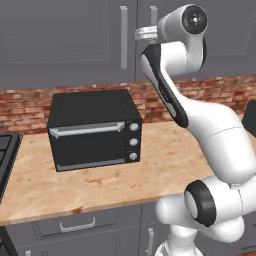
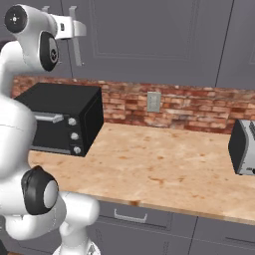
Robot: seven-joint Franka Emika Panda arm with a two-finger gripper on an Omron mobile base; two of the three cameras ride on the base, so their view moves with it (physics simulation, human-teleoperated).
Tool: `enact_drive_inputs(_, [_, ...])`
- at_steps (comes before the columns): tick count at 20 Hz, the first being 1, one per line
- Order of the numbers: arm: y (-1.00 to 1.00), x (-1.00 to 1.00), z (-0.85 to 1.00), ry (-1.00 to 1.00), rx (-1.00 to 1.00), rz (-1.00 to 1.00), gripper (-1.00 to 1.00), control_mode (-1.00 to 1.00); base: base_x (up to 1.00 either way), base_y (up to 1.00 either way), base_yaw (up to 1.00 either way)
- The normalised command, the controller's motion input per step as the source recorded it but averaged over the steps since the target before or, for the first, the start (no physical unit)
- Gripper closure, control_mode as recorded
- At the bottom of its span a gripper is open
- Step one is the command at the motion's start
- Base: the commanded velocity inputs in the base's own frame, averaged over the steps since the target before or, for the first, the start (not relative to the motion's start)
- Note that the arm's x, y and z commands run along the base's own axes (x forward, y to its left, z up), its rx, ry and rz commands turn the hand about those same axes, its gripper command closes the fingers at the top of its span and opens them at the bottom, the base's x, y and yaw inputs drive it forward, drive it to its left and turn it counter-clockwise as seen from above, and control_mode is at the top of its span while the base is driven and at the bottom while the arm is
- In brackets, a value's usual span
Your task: The dining table condiment station is running low on syrup bottle. Refill the condiment station by opening the cabinet and taking the syrup bottle from the cabinet and placing it on the dining table.
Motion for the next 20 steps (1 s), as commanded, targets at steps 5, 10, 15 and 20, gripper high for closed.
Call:
enact_drive_inputs(5, [-0.06, 0.51, -0.13, 0.00, 0.00, 0.00, -1.00, -1.00, 0.00, 0.00, 0.00])
enact_drive_inputs(10, [0.00, 0.51, -0.21, -0.01, 0.00, 0.00, -1.00, -1.00, 0.00, 0.00, 0.00])
enact_drive_inputs(15, [0.00, 0.53, -0.22, -0.03, 0.00, 0.00, -1.00, -1.00, 0.00, 0.00, 0.00])
enact_drive_inputs(20, [0.00, 0.55, -0.26, -0.07, 0.00, 0.00, -1.00, -1.00, 0.00, 0.00, 0.00])
